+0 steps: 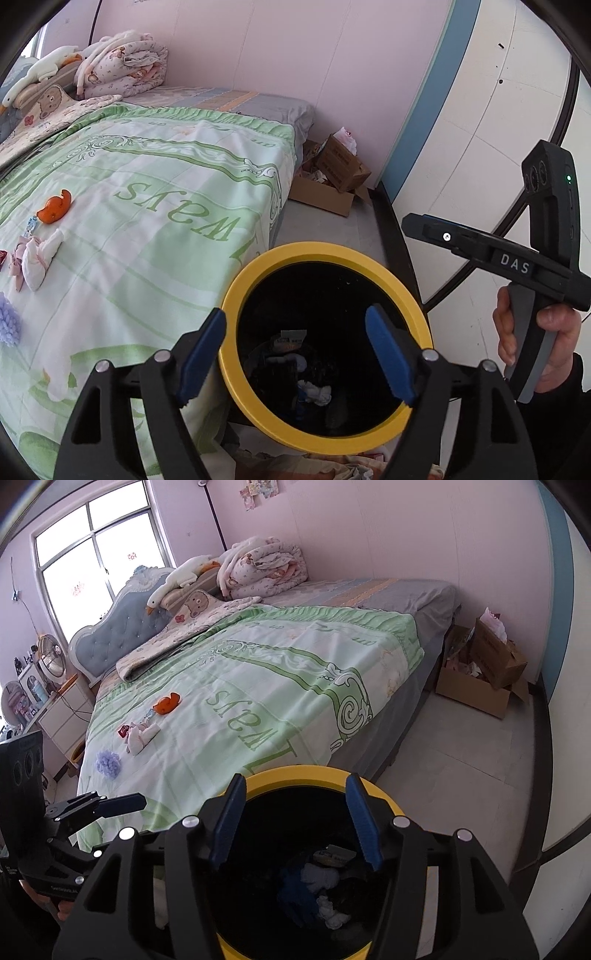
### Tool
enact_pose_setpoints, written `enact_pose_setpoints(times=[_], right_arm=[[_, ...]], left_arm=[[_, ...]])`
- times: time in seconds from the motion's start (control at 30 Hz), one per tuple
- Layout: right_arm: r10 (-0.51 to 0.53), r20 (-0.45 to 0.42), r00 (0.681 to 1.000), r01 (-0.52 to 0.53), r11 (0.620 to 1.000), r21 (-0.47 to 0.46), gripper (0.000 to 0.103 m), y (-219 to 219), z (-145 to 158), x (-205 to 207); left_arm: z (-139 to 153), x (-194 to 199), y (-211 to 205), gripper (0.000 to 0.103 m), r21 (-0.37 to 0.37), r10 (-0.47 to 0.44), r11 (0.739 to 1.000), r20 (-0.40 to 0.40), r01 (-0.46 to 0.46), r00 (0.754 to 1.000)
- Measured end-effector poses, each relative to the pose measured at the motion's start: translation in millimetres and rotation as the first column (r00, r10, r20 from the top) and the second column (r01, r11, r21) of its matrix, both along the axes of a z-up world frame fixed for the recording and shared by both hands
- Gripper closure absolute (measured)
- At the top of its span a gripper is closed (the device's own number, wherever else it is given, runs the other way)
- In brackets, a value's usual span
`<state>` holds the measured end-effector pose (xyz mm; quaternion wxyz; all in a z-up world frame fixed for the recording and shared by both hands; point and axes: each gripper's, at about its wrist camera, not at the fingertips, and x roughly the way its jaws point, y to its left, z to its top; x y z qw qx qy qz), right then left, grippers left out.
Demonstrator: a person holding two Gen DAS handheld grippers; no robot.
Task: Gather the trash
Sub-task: 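Move both open tools back over the bed toward the lavender puff and tissue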
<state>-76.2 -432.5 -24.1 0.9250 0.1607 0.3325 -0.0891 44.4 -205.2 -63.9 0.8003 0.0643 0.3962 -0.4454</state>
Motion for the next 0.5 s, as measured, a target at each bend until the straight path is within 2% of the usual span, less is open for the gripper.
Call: enact_pose_setpoints(times=[0.27, 0.5], right_arm=[[0.017, 0.053, 0.998, -0.016, 1.000, -0.010, 0.041, 6.8, 15.7, 7.2], [0.080, 0.089, 0.993, -0.078, 0.996, -0.033, 0.037, 27.3, 31.3, 29.8]], left_arm=[[15.2, 14.1, 22.5, 0.019, -0.028, 0.078, 0.997, 0.040, -0.077, 0.996], [29.8, 36.6, 58.4, 0.015, -0.057, 0.180, 0.983, 0.078, -0.176, 0.981]])
